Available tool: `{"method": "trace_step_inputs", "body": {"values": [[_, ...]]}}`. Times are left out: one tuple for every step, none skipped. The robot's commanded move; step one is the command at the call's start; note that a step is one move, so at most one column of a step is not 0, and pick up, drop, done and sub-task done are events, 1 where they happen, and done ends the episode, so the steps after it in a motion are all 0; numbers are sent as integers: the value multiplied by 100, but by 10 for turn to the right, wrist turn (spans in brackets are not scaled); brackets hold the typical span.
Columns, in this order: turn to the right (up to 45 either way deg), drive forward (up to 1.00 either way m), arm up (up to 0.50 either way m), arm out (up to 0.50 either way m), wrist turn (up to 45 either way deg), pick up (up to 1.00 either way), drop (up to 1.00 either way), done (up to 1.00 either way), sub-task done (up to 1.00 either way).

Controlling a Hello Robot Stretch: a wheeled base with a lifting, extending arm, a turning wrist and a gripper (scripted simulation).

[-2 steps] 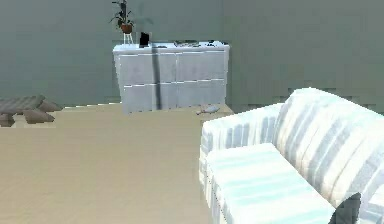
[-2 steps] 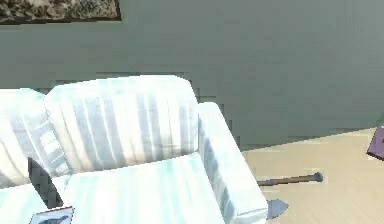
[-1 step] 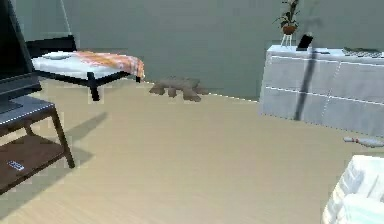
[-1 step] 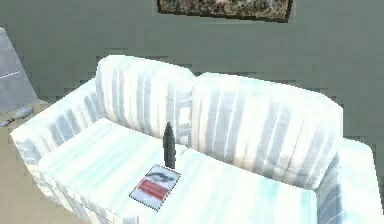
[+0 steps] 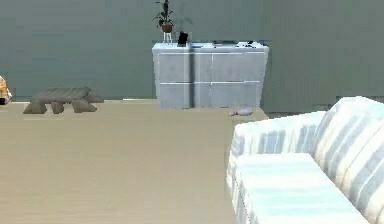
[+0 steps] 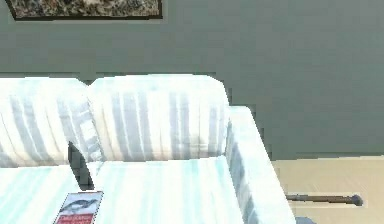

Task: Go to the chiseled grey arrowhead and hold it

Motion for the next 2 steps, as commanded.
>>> {"method": "trace_step_inputs", "body": {"values": [[0, 75, 0, 0, 0, 0, 0, 0, 0], [120, 0, 0, 0, 0, 0, 0, 0, 0]]}}
